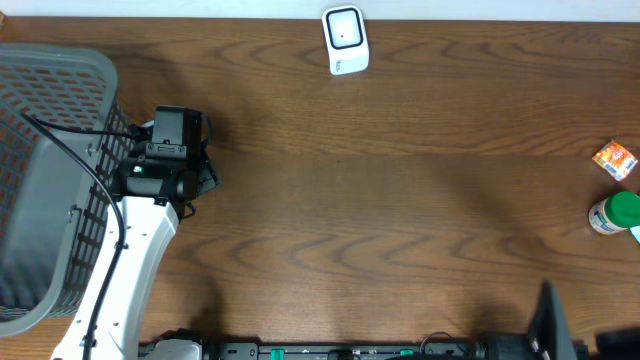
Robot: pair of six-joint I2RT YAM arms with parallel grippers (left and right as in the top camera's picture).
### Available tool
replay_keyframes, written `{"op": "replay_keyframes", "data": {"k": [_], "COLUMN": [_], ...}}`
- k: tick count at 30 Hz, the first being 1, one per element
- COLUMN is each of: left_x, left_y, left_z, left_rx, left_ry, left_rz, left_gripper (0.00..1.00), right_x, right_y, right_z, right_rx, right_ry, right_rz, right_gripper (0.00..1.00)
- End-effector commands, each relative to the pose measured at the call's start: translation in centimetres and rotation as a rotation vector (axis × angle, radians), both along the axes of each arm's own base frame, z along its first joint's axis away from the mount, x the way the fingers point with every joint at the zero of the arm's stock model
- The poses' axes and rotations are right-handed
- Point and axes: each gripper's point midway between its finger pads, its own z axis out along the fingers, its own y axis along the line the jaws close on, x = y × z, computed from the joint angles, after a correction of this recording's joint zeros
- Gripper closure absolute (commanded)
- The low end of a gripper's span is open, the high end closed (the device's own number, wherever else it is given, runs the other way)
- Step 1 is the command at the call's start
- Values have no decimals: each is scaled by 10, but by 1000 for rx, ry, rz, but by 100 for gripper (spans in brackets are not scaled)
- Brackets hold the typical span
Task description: Scan the item barcode
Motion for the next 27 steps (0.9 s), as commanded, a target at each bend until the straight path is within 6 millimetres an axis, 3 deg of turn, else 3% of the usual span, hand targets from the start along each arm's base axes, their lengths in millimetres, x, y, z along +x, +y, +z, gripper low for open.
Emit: {"op": "replay_keyframes", "data": {"k": [1,10,18,24,27], "left_x": [-1,-1,-1,-1,-1], "left_y": [1,1,1,1,1], "left_z": [-1,-1,-1,-1,-1], "left_rx": [0,0,0,0,0], "left_ry": [4,4,4,4,4], "left_rz": [12,12,12,12,12], "left_gripper": [20,20,20,20,20], "right_x": [16,48,109,133,145], "right_y": [0,1,-14,-14,-14], "right_z": [-25,-78,-166,-208,-242], "right_rx": [-2,4,40,59,103], "right_ry": [28,53,233,247,295], "right_rz": [8,28,-54,-50,-36], "right_gripper": [1,1,1,1,1]}}
